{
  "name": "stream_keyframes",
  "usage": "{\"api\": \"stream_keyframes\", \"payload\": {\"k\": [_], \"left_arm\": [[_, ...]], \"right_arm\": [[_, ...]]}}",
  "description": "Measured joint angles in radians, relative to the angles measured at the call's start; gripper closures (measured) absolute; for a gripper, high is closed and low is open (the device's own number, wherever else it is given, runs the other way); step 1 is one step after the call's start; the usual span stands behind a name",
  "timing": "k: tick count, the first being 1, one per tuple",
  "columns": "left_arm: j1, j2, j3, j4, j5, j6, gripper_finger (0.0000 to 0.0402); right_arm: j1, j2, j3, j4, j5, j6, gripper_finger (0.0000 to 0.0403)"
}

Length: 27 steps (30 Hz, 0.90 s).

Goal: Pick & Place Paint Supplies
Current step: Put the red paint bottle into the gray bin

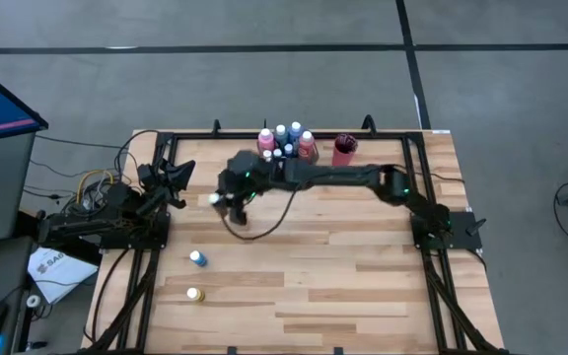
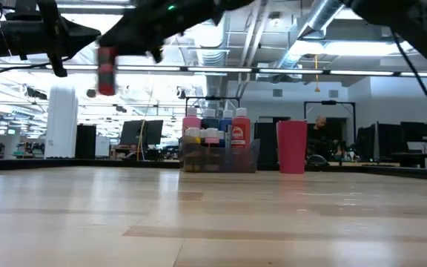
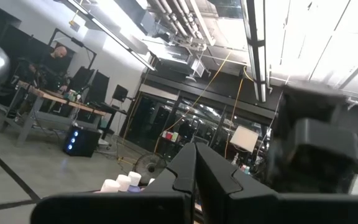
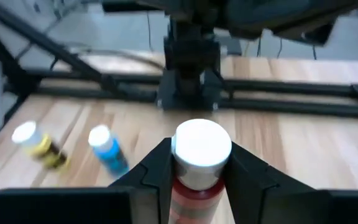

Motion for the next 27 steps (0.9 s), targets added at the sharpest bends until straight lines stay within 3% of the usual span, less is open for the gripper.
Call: {"api": "stream_keyframes", "payload": {"k": [4,17,22,27], "left_arm": [[0.000,0.000,0.000,0.000,0.000,0.000,0.0400],[0.000,0.000,0.000,0.002,0.000,0.000,0.0400],[0.000,0.000,0.000,0.002,0.000,0.000,0.0400],[0.000,0.000,0.000,0.002,0.000,0.000,0.0400]], "right_arm": [[-0.044,-0.095,-0.004,-0.203,-0.070,-0.069,0.0299],[-0.211,-0.366,-0.048,-0.697,-0.075,-0.175,0.0299],[-0.247,-0.623,-0.432,-0.599,-0.069,-0.112,0.0299],[-0.269,-0.948,-0.992,-0.121,0.065,0.071,0.0299]]}}
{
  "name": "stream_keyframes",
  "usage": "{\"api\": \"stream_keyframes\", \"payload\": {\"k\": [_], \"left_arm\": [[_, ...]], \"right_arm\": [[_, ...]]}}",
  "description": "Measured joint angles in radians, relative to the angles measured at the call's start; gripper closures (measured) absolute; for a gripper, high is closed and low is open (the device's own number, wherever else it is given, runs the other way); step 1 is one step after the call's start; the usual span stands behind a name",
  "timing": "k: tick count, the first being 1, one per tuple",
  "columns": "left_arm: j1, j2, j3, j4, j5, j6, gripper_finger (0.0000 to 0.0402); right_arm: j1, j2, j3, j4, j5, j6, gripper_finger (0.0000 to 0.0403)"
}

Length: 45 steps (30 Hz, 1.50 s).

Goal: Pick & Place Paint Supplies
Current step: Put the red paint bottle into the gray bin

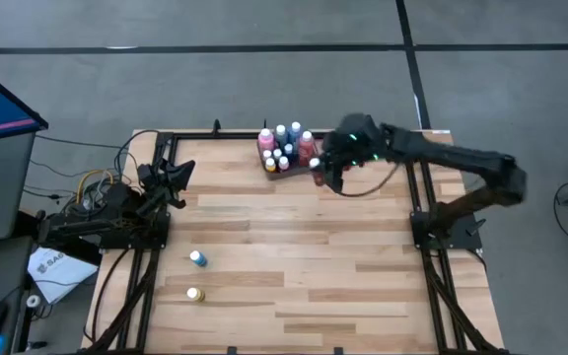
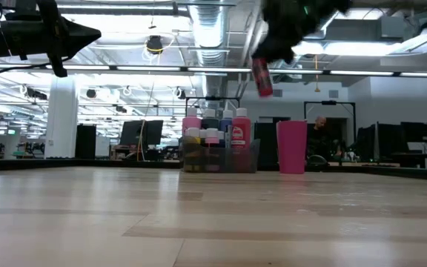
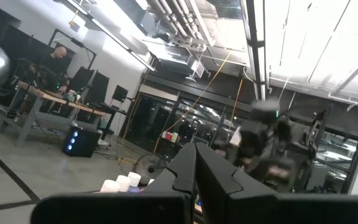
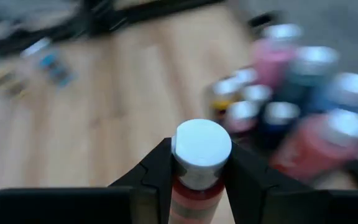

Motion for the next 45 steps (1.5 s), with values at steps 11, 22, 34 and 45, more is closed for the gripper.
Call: {"api": "stream_keyframes", "payload": {"k": [11,22,34,45], "left_arm": [[0.000,0.000,0.000,0.000,0.000,0.000,0.0400],[0.000,0.000,0.000,0.000,0.000,0.000,0.0400],[0.000,0.000,0.000,0.000,0.000,0.000,0.0400],[0.000,0.000,0.000,-0.001,0.000,0.000,0.0400]], "right_arm": [[-0.016,0.002,-0.595,1.054,0.415,0.164,0.0290],[0.023,0.297,-0.443,1.179,0.415,0.134,0.0287],[0.031,0.452,-0.353,1.181,0.497,0.127,0.0286],[0.042,0.540,-0.314,1.174,0.502,0.138,0.0285]]}}
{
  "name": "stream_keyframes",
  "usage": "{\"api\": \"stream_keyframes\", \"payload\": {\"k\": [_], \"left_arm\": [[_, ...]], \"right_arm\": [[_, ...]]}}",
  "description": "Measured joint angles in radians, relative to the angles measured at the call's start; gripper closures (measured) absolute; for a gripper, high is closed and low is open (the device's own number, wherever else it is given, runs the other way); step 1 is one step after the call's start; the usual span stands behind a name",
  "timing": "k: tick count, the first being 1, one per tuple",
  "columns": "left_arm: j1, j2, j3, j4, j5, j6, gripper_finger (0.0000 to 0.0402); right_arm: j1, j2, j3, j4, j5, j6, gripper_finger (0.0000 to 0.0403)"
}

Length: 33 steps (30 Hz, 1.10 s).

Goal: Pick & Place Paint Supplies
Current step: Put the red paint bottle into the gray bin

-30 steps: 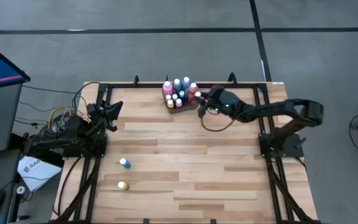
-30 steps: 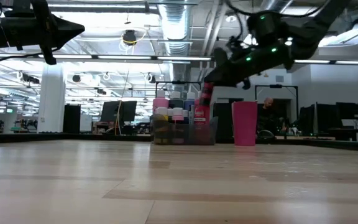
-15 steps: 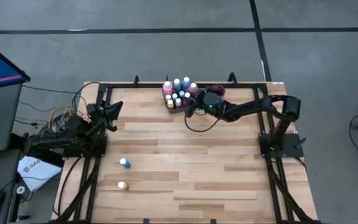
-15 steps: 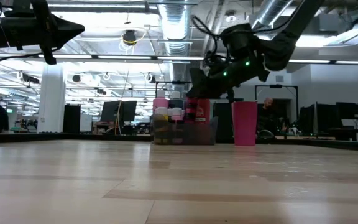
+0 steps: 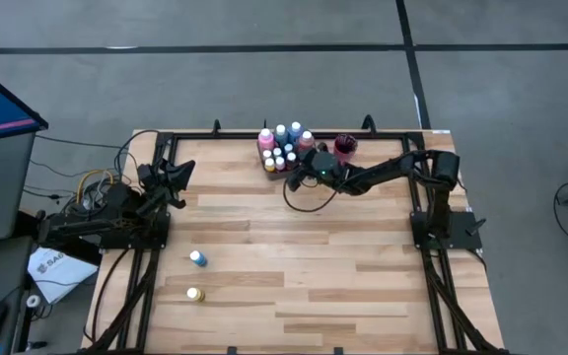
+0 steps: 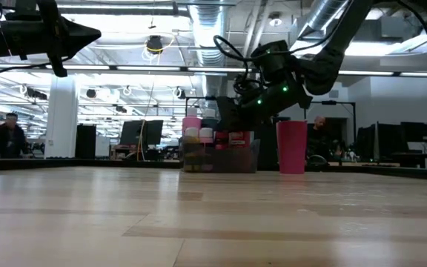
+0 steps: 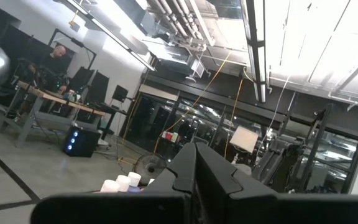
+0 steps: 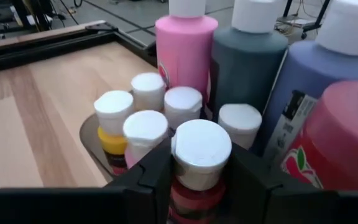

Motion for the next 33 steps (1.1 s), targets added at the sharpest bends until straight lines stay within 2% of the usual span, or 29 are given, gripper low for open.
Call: {"api": "stream_keyframes", "payload": {"k": [10,21,33], "left_arm": [[0.000,0.000,0.000,0.000,0.000,0.000,0.0400],[0.000,0.000,0.000,0.001,0.000,0.000,0.0400],[0.000,0.000,0.000,0.000,0.000,0.000,0.0400]], "right_arm": [[0.001,0.000,0.001,-0.049,0.000,-0.004,0.0285],[0.000,0.060,0.004,0.019,0.004,0.011,0.0283],[-0.002,0.062,0.003,0.016,-0.001,0.011,0.0232]]}}
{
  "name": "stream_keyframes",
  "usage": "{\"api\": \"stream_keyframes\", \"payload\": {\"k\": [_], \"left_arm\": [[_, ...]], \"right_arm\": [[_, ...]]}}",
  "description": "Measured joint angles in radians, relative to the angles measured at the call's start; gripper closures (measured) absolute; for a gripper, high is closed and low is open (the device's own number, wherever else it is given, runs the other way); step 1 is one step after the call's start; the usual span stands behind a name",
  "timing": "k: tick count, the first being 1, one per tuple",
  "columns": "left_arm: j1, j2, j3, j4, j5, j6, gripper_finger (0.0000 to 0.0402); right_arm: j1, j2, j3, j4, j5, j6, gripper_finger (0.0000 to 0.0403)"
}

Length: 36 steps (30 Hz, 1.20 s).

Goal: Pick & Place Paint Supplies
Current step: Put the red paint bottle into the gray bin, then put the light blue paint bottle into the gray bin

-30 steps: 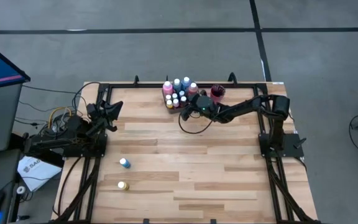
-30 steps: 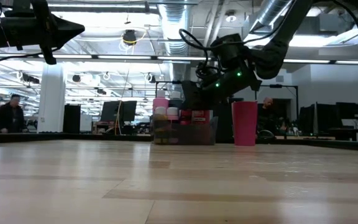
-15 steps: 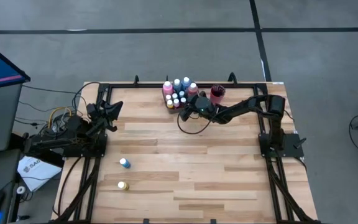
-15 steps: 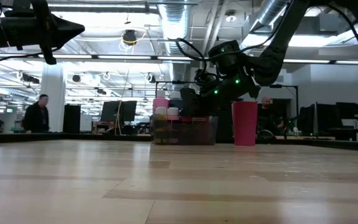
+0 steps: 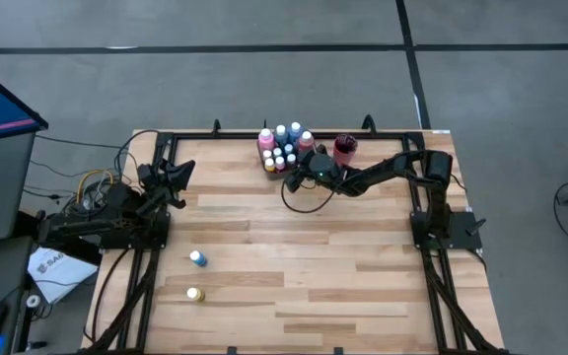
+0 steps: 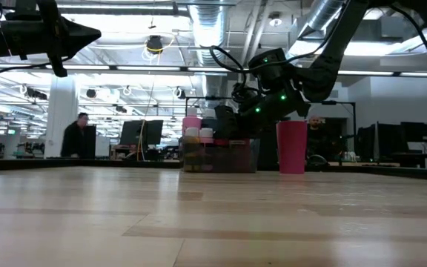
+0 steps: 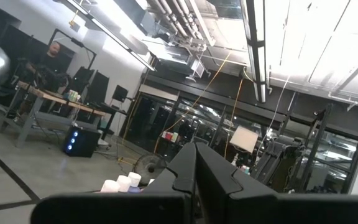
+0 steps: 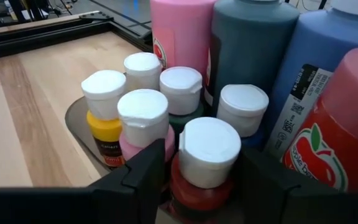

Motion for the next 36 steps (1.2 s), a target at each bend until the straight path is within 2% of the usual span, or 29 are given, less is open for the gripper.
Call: {"api": "stream_keyframes", "payload": {"k": [13,29,36], "left_arm": [[0.000,0.000,0.000,0.000,0.000,0.000,0.0400],[0.000,0.000,0.000,0.000,0.000,0.000,0.0400],[0.000,0.000,0.000,0.000,0.000,0.000,0.0400]], "right_arm": [[0.000,-0.019,-0.004,-0.029,-0.003,-0.040,0.0165],[0.004,-0.048,0.026,-0.054,-0.005,-0.050,0.0164],[0.004,-0.151,0.078,-0.244,-0.001,-0.127,0.0165]]}}
